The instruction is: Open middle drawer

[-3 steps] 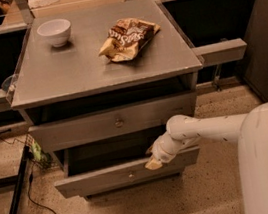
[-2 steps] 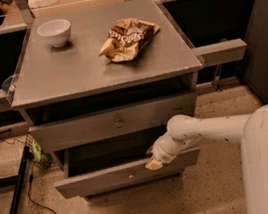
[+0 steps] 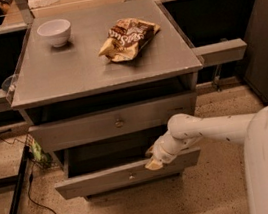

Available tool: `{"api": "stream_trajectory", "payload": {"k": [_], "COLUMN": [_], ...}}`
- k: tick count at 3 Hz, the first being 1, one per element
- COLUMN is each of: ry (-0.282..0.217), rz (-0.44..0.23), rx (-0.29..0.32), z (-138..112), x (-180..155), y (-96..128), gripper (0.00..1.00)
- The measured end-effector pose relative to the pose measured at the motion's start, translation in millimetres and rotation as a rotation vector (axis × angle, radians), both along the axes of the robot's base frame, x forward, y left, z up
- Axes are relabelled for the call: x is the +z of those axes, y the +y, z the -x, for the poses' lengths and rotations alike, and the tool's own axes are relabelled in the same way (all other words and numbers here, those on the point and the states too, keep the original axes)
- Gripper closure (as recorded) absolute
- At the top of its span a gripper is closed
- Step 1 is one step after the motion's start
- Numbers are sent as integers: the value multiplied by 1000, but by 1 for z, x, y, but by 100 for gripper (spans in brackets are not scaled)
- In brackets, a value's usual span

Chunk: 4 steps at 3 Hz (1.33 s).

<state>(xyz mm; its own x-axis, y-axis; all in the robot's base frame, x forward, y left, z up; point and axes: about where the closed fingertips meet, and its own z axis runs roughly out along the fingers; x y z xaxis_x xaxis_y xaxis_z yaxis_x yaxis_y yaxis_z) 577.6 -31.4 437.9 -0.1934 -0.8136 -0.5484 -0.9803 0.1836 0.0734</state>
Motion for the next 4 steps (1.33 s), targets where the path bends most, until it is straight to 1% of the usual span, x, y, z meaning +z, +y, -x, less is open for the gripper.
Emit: {"api": "stream_trajectory", "payload": {"k": [1, 4], "ry": [7, 8], "rz": [2, -1], "rx": [-5, -8], "z": [3, 0], "x": [-2, -1], "y": [-2, -5], "gripper": [100, 100]}}
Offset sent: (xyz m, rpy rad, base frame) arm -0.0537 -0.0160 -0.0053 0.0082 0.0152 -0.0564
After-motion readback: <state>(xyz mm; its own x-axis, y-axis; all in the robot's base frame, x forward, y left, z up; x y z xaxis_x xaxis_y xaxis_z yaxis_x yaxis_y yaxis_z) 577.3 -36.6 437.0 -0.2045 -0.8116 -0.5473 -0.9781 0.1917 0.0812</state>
